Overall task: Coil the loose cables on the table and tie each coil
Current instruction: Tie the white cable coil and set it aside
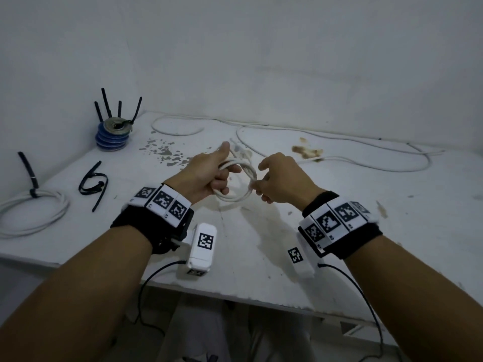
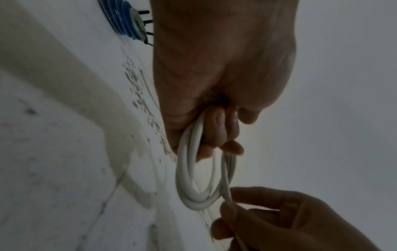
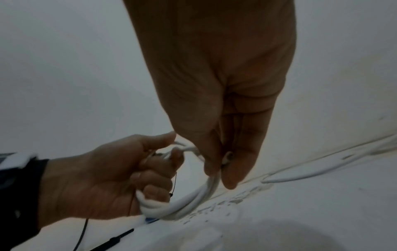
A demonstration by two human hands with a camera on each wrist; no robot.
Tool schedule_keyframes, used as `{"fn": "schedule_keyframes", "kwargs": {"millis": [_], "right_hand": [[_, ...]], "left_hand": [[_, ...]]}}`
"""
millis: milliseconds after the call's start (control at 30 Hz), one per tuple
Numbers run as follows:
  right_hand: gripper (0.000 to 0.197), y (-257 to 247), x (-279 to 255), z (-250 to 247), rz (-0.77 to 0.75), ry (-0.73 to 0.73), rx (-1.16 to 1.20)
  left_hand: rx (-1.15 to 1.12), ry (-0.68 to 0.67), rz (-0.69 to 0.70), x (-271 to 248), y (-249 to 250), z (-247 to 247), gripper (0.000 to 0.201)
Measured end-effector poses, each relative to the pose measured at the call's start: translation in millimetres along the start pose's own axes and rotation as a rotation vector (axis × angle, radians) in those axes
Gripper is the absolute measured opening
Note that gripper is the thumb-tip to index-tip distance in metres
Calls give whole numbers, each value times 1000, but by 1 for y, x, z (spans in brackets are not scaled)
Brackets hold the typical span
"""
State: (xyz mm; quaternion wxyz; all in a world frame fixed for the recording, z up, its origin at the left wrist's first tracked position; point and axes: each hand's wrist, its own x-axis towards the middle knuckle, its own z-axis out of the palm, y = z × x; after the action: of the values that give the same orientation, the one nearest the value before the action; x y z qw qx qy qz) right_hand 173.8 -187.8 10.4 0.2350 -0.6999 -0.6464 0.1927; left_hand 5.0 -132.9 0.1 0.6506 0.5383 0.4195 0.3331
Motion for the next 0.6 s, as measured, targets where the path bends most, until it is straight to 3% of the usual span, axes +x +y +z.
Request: {"fn": "schedule_keyframes", "kwargs": {"millis": [133, 267, 367, 467, 600], "right_hand": [[11, 16, 3, -19, -23, 79, -154], [7, 26, 9, -19, -67, 179, -286], [8, 23, 10, -15, -111, 209, -288], [11, 21, 8, -13, -168, 233, -248], [12, 22, 6, -15, -187, 252, -238]], "left_hand": [[-155, 88, -41, 3, 0, -18, 81], [-140, 111, 19, 4, -4, -13, 51], [-197, 14, -20, 2, 2, -7, 38], [-136, -68, -129, -1, 6, -7, 46], [42, 106, 38, 1, -1, -4, 47]]}}
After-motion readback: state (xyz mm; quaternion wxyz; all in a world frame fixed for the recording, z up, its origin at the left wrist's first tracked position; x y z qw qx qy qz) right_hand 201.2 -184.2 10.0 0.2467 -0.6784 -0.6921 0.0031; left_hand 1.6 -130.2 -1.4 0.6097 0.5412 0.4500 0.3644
